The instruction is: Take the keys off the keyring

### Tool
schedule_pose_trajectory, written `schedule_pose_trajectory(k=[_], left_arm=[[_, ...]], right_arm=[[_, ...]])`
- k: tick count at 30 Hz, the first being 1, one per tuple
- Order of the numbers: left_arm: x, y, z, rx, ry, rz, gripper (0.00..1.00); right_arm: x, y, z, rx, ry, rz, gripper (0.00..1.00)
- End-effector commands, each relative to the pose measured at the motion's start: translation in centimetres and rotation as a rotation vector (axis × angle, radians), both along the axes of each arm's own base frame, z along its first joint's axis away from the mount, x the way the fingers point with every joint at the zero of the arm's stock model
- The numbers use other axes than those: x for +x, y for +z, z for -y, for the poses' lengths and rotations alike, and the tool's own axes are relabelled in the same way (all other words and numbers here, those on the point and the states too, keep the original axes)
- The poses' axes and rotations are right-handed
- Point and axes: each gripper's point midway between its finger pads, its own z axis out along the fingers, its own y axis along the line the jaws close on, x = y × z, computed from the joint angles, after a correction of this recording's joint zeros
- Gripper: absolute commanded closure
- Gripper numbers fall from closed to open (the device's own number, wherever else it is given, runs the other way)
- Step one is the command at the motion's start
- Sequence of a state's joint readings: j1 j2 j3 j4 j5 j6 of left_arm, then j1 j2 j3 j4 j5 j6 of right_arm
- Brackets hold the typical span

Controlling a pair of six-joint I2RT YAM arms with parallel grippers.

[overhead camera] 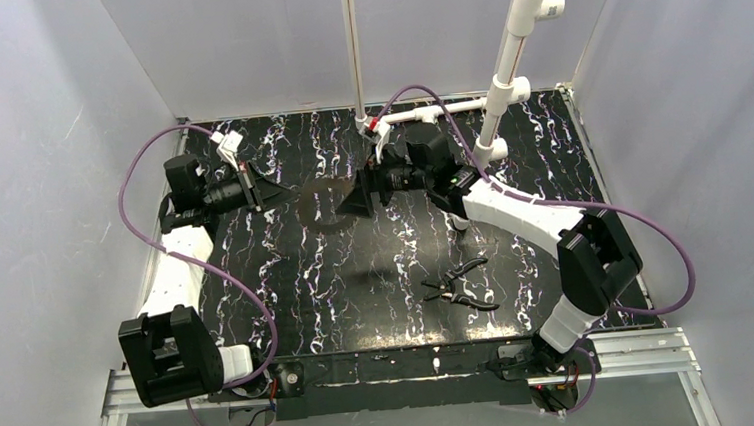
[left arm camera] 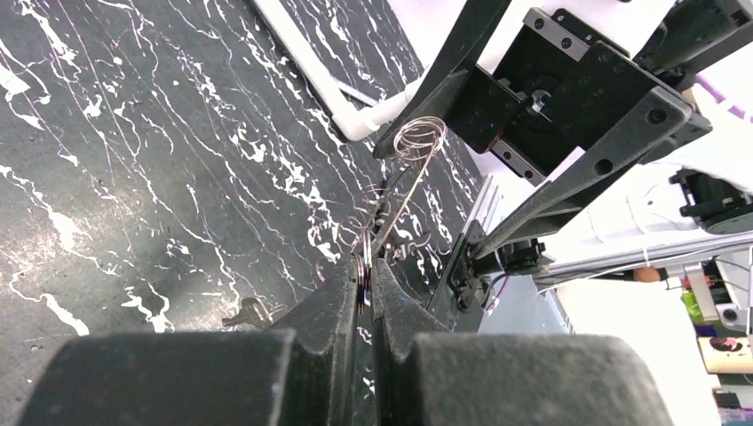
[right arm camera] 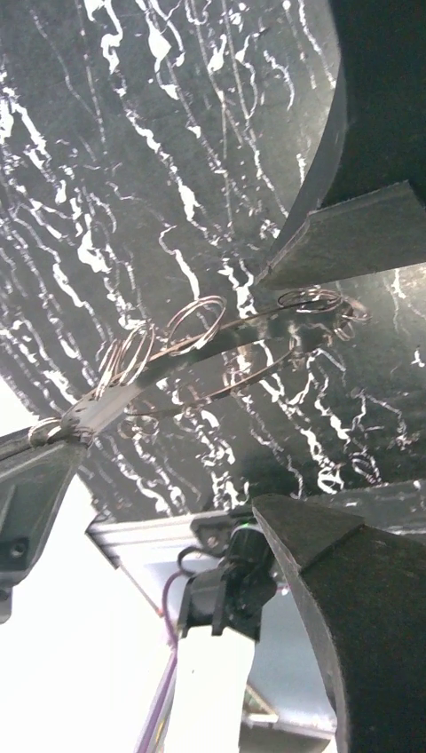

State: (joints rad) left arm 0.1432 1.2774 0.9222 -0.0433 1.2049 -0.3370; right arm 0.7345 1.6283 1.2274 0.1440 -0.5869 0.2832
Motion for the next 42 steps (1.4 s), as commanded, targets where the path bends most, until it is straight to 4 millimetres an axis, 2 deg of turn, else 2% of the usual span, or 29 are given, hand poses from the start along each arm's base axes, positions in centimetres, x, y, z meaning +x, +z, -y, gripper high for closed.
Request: schedule_pose_trajectory(k=[1, 5, 12, 20, 22, 24, 29, 30, 31, 36, 41, 42], left_arm=[[-0.6, 3.4, 0.2, -0.059, -0.015, 0.046, 1.00], [-0.4, 4.1, 0.2, -0.072, -0.007, 0.035, 1.00], [0.2, 4.6, 0.1, -0.099, 0.014, -0.021, 1.00], [0.6, 4.4, 0.1, -0.112, 0.033, -0.064, 1.00], [0.8, 4.4, -0.1, -0.098, 0.051, -0.065, 0.92], [0.8, 4.4, -0.2, -0.083, 0.063, -0.061, 0.77], [0.7, 4.2, -0.9, -0.035, 0.103, -0.054, 0.22], [0.7, 4.2, -1.1, -0.020, 0.115, -0.054, 0.05], [0.7, 4.1, -1.4, -0.005, 0.128, -0.060, 0.02], [1.5, 3.4, -3.2, 0.084, 0.260, -0.104, 0.02], [2.1, 2.3, -5.6, 0.184, 0.395, 0.002, 0.02], [1.6, 2.2, -5.6, 0.216, 0.365, 0.040, 0.02]], right_arm=[[0.3, 2.2, -1.1, 0.144, 0.022, -0.051, 0.08], [0.1, 2.0, -1.6, 0.187, 0.032, -0.095, 0.13], [-0.4, 2.7, -2.3, 0.217, 0.054, -0.107, 0.34], [-0.1, 3.1, -2.4, 0.213, 0.026, -0.130, 0.76], [0.0, 3.2, -2.4, 0.211, 0.016, -0.139, 0.87], [0.4, 3.2, -2.4, 0.202, -0.005, -0.140, 0.97], [1.3, 3.4, -2.3, 0.185, -0.056, -0.145, 0.99], [1.6, 3.3, -2.3, 0.178, -0.073, -0.150, 0.99], [1.7, 3.4, -2.3, 0.177, -0.081, -0.151, 0.99], [2.8, 3.2, -2.4, 0.164, -0.146, -0.176, 0.99], [3.9, 3.2, -2.5, 0.161, -0.201, -0.192, 0.99], [4.1, 3.0, -2.5, 0.157, -0.218, -0.194, 0.99]])
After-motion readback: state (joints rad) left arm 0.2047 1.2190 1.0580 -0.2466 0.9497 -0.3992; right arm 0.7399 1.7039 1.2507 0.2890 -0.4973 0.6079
